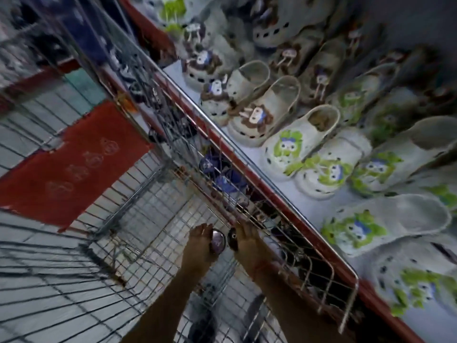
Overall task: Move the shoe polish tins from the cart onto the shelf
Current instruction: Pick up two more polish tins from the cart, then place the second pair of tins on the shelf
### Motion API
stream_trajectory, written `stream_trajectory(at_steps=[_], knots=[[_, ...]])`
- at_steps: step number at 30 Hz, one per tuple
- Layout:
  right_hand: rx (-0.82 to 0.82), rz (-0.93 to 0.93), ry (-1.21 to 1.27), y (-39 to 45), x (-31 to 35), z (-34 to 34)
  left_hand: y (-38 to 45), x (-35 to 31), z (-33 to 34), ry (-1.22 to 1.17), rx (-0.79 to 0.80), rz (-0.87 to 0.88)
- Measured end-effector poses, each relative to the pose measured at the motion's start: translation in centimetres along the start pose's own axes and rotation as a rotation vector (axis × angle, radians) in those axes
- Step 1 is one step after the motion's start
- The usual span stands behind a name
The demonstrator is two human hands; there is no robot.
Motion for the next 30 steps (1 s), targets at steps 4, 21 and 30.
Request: stream_trajectory(at_steps=[4, 21, 30], knots=[[0.054, -0.044, 0.007, 0.6, -0.5, 1.6, 0.9, 0.9, 1.9, 0.071, 0.163, -0.029], [-0.206, -0.056, 0.376, -10.3, -0.4, -15.0, -4.3, -10.7, -12.7, -0.125, -0.214, 0.113], [-0.489, -0.098, 0.52, -24.2, -7.8, -32.7, -8.3, -28.8, -24.6, -0.138, -0.244, 0.504]])
Point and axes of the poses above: each hand's wrist, its own y-axis towards the middle knuckle, its own z-axis out of the palm, x = y × z, the point moved 1 cm from there along y, towards the middle knuckle, and after that the axes turned 9 degrees about z, right-handed, at the moved point
